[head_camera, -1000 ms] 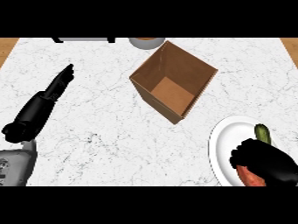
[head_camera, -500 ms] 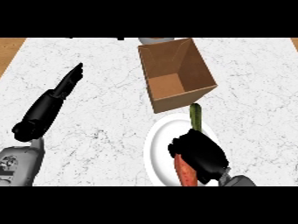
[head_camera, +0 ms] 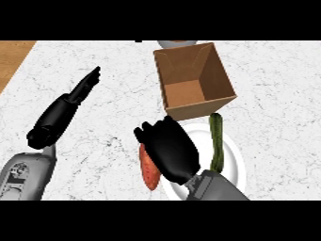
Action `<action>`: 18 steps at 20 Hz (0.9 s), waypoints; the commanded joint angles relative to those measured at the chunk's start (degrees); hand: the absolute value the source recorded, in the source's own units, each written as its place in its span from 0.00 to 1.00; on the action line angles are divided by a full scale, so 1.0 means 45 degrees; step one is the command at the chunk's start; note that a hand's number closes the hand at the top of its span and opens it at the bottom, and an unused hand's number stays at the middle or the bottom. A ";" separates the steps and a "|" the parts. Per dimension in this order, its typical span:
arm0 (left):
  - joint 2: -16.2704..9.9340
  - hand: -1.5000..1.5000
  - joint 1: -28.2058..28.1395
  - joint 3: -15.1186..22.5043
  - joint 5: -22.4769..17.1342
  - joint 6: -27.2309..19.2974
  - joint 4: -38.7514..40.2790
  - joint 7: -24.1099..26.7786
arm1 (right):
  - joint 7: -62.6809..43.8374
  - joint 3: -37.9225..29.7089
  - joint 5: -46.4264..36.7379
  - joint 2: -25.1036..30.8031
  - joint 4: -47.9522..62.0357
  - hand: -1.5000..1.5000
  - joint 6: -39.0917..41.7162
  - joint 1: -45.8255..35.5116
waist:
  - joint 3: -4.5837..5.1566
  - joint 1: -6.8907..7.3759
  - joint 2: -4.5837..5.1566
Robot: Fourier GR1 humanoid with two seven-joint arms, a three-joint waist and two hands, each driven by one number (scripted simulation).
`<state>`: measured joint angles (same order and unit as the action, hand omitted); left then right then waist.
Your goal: Pick the sweet potato from the plate and place it in the cardboard box
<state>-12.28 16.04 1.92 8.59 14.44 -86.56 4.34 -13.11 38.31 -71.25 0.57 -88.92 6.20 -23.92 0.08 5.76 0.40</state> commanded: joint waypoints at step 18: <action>0.0077 0.50 -0.0273 -0.0345 0.0307 -0.0444 0.0217 0.0254 | -0.9927 -0.2301 0.3426 -0.0125 0.5825 1.00 -0.4304 -0.9338 | 0.0002 -0.0768 0.0009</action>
<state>-12.60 16.04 0.07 8.74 13.62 -86.19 3.81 -56.44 31.18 -57.32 0.10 -71.82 -11.25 -59.18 0.08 3.20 0.35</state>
